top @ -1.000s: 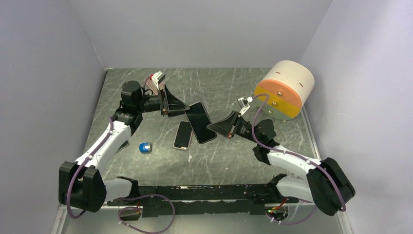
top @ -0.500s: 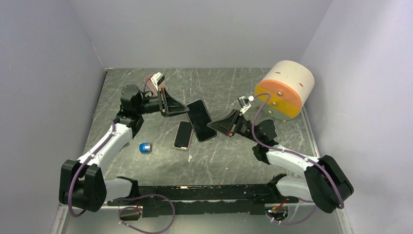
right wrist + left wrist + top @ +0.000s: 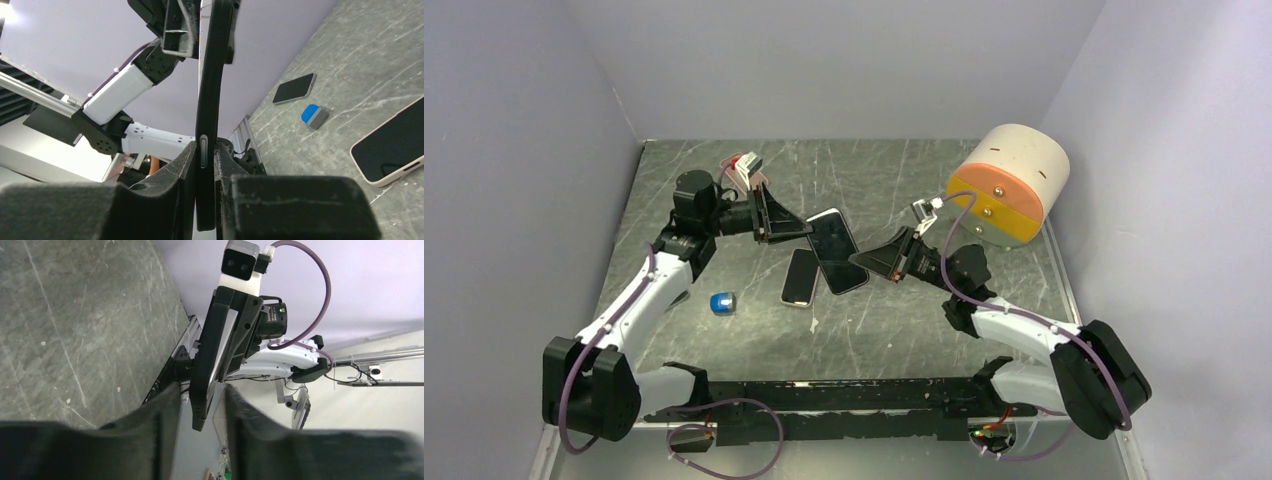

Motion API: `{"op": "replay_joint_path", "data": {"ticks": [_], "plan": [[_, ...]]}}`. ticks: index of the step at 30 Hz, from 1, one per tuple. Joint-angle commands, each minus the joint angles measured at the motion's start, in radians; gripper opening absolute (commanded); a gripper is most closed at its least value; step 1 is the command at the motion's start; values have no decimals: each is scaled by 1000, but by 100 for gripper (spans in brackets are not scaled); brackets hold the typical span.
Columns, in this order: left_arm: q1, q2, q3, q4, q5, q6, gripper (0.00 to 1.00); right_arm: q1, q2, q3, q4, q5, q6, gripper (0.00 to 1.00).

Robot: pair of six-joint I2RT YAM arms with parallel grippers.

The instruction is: Put the phone into the phone case

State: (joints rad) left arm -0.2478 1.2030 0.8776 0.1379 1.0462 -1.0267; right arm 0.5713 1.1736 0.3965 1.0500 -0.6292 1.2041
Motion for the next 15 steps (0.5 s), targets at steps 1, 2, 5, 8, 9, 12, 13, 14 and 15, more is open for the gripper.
{"op": "replay_joint_path", "data": {"ticks": [1,2,5,8,9,12,13,14,15], "plan": [[-1,-37,31,-26,-9,22,49,-2,-51,17,100,25,-18,0],[0,-36,24,-7,-6,5,53,-2,-54,20,97,30,-18,0],[-1,-29,-9,90,10,-58,61,0,-63,27,88,53,-11,0],[-1,-14,-47,228,33,-156,68,0,-68,37,88,84,-3,0],[-1,-11,-57,259,35,-181,69,2,-69,49,78,90,-10,0],[-9,7,-71,301,42,-194,64,12,-67,65,45,133,-31,0],[-12,14,-75,316,43,-201,64,15,-64,69,44,149,-35,0],[-17,21,-81,329,40,-208,64,20,-60,72,44,160,-35,0],[-24,25,-85,343,32,-213,65,24,-57,78,43,170,-36,0]]}}
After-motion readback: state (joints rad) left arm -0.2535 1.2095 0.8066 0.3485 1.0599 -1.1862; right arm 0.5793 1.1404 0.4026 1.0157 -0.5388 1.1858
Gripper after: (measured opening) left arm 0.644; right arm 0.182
